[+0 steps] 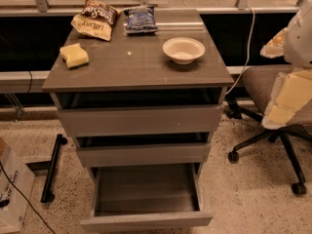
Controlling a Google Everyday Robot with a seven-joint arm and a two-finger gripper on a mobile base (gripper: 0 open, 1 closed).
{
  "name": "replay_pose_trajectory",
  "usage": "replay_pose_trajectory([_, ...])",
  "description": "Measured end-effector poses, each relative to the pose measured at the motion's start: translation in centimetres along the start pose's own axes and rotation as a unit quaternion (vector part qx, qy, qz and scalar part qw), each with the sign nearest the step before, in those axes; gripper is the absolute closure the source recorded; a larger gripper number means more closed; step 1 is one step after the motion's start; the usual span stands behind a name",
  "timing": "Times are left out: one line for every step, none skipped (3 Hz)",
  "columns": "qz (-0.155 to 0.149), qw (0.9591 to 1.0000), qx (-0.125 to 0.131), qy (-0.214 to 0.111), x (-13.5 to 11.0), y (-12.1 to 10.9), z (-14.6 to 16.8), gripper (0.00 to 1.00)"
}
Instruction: Close bottom drawer
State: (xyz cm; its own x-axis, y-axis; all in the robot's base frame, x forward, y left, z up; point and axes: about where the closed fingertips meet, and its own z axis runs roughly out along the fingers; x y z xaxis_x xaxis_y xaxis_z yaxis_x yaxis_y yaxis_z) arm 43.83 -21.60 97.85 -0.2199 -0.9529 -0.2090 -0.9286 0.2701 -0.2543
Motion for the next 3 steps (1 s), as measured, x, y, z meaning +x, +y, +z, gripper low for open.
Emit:
replay_pose_trajectory([0.010, 0.9999, -0.009, 0.002, 0.4, 0.4, 1.9, 0.39])
replay_pose_trajectory([0.016, 0.9996, -0.022, 0.001, 1.1, 0.9, 4.7, 0.62])
replay_pose_trajectory([0.024, 0.9991, -0.036, -0.004, 2.2, 1.7, 8.2, 0.85])
